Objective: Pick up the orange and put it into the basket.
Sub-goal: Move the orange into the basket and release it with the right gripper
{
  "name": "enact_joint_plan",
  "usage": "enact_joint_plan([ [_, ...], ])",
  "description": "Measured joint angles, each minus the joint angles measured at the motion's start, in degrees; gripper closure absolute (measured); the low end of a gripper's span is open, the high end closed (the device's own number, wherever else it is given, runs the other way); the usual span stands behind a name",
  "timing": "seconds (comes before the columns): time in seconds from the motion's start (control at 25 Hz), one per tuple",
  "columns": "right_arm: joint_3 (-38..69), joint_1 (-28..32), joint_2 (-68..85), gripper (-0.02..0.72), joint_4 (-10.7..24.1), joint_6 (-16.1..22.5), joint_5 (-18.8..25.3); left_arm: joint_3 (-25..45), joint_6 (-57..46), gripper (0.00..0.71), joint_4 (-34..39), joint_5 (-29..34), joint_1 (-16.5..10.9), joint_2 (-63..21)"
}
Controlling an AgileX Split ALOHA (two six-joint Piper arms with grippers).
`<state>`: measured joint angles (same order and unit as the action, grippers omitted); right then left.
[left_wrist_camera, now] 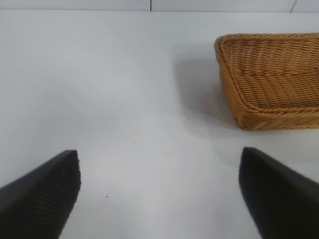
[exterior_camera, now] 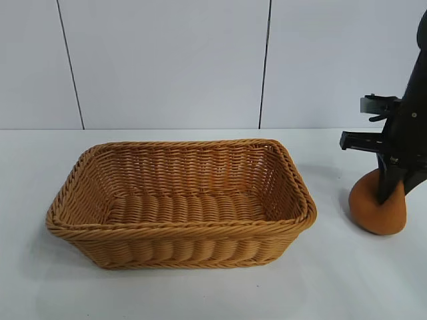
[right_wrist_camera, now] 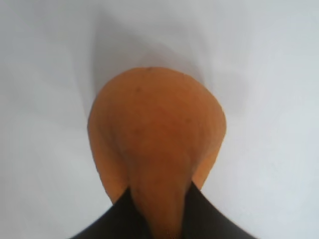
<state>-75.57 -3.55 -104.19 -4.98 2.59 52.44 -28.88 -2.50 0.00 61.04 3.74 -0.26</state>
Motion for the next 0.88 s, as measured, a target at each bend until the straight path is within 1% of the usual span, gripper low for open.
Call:
enact_joint_plan([
  [0.2, 0.0, 0.0, 7.2, 0.670, -0.3, -0.1, 0.2, 0.1, 0.0, 0.095, 0.0, 0.0, 0.0, 0.0],
  [0.32, 0.0, -0.4, 10.2, 0.670, -2.4, -0.2, 0.3, 0.1, 0.0, 0.095, 0.0, 0.0, 0.0, 0.0],
  [0.4, 0.0, -2.0, 11.3, 0.670, -3.4, -0.4, 0.3, 0.1, 0.0, 0.095, 0.0, 0.0, 0.0, 0.0],
  [0.48, 0.0, -4.5, 11.7, 0.670, -3.9, -0.5, 0.2, 0.1, -0.1, 0.095, 0.0, 0.0, 0.0, 0.0],
  [0.56, 0.0, -8.3, 11.7, 0.670, -4.7, -0.5, 0.0, 0.1, -0.1, 0.095, 0.0, 0.0, 0.0, 0.0],
  [0.64, 0.0, -12.3, 11.7, 0.670, -6.3, -0.3, -1.1, 0.1, -0.1, 0.095, 0.0, 0.0, 0.0, 0.0],
  [0.76, 0.0, -18.9, 11.6, 0.670, -9.0, 0.4, -4.9, 0.1, -0.1, 0.095, 0.0, 0.0, 0.0, 0.0],
  [0.88, 0.0, -25.3, 10.7, 0.670, -10.0, 1.1, -8.9, 0.1, -0.1, 0.095, 0.0, 0.0, 0.0, 0.0],
])
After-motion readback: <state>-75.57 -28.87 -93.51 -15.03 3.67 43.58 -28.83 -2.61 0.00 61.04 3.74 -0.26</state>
